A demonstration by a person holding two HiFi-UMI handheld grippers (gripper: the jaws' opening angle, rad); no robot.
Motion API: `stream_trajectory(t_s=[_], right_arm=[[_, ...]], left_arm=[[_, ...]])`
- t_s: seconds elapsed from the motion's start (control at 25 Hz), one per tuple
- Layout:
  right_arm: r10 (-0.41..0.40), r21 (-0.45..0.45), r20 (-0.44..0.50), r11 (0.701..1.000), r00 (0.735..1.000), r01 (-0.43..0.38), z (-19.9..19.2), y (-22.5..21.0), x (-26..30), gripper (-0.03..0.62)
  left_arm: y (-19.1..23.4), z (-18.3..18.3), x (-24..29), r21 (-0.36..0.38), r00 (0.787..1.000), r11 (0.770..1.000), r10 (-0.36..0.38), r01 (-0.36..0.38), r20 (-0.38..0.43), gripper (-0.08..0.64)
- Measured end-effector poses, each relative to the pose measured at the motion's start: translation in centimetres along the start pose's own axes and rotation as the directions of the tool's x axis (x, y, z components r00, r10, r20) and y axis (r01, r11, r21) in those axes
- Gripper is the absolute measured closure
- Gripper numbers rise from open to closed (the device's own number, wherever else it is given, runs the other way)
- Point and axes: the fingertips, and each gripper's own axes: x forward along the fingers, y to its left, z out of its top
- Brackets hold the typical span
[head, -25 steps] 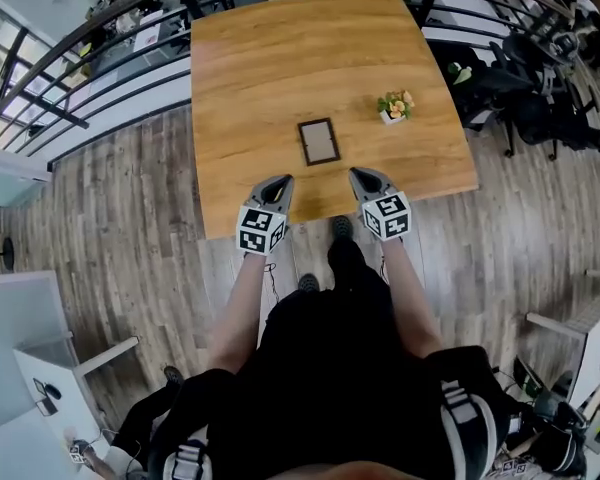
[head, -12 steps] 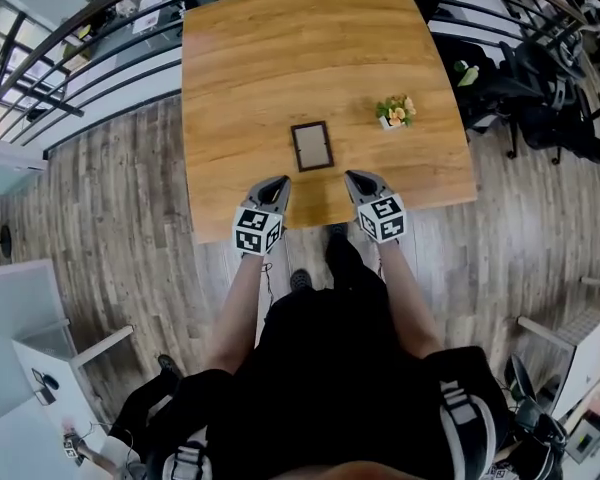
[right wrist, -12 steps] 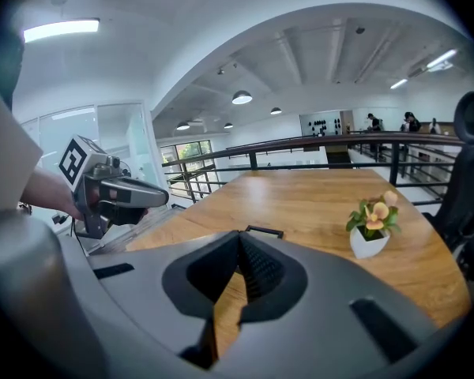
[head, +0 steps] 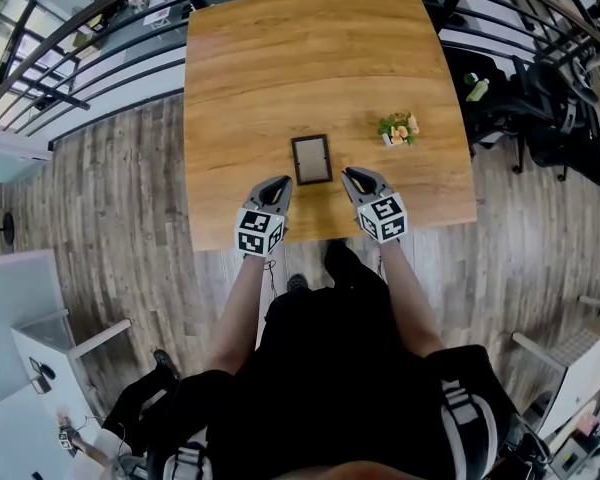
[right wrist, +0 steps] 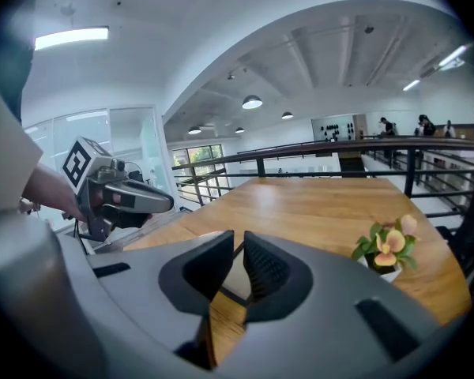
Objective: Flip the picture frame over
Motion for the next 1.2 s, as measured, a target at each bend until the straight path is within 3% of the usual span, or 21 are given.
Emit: stream_trajectory(t_s=[0.32,0.64,0.8,1.2], right_arm=[[0.041,-0.017,-0.03,0.999,0.999,-0.041,0.3,-1.8,2.0,0.481],[0.108,-0.039,-0.042,0.993,0.993,-0.109,1.0,-3.1,4.4,0.471],[0.137,-0.034,-0.055,0.99,0.989,-0.139,0.5,-3.7,4.9,0.451],[0.172,-0.003,-0.084,0.985,0.982,-0.172,-1.5,-5.0,5.2,0.443]], left_arm=[[0.8,0.5,2.0,-0.006,0.999,0.999,0.039,-0.039,-0.011,0.535],[2.2,0.0,3.3,-0.049,0.993,0.992,0.114,-0.116,-0.029,0.531],[2.9,-0.4,3.9,-0.07,0.985,0.983,0.166,-0.169,-0.044,0.415],[2.4,-2.5,4.9,-0.112,0.975,0.971,0.2,-0.211,-0.1,0.411]])
